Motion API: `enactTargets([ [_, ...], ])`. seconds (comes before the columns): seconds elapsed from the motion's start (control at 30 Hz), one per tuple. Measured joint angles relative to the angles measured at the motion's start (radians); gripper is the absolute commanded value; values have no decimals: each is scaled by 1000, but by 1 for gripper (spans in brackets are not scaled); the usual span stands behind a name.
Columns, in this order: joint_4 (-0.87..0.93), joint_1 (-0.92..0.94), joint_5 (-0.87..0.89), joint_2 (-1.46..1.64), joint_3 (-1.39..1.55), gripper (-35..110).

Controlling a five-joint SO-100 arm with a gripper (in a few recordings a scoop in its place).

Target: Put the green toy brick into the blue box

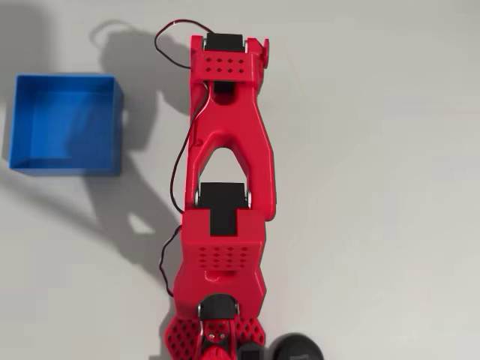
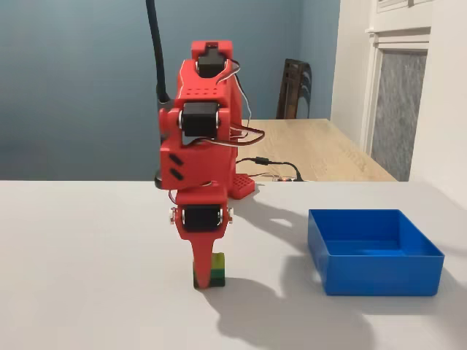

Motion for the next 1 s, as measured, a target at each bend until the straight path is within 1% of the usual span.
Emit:
enactTargets([
  [0.47, -12, -2, -35, 34, 98, 0],
  [0.7, 34, -57, -58, 198, 192, 0],
  [1.0, 183, -202, -46, 526, 265, 0],
])
